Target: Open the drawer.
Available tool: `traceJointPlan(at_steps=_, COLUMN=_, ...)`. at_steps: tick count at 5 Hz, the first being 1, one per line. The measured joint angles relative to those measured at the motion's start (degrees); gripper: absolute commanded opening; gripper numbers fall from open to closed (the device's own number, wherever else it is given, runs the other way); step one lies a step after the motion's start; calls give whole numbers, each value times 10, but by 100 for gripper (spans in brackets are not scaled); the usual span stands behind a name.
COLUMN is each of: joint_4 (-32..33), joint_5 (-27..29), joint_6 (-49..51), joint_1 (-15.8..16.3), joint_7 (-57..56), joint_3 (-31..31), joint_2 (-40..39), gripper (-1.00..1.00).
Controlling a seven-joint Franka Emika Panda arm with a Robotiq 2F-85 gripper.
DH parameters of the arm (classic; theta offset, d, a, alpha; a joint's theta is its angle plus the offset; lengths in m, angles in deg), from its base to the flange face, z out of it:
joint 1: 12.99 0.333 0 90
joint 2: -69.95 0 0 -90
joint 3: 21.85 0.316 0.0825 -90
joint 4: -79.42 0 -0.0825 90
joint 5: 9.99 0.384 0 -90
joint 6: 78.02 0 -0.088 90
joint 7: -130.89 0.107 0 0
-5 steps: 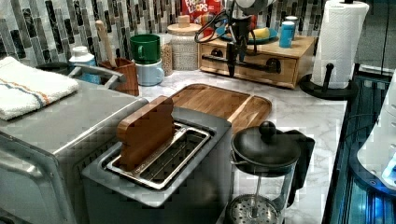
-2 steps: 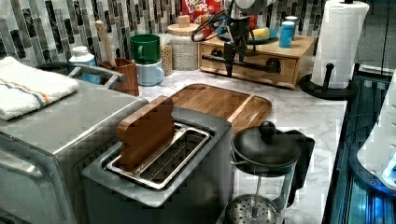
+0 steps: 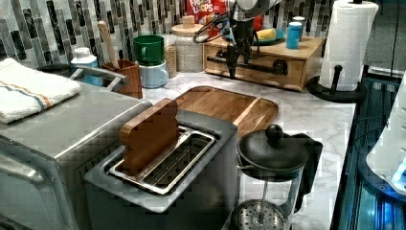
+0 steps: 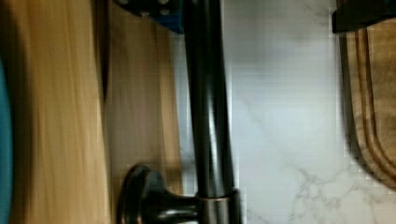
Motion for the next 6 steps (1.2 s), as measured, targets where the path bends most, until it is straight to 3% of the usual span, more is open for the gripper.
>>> traceJointPlan(at_steps=2, joint_4=-24, joint_5=18, joint_6=15, joint_1=-21, joint_7=-1, joint_3=25, joint_2=-18, gripper=100)
traceJointPlan(at_steps=4, joint_4=-43, joint_5=53, joint_6=93, joint_1=-15, joint_7=-1, joint_3=63, joint_2=-15, gripper=100)
traceJointPlan(at_steps=6, joint_4=-36, joint_5=81, joint_6=149, joint_1=-3, joint_7=-1, joint_3=142, joint_2=-2, gripper=100)
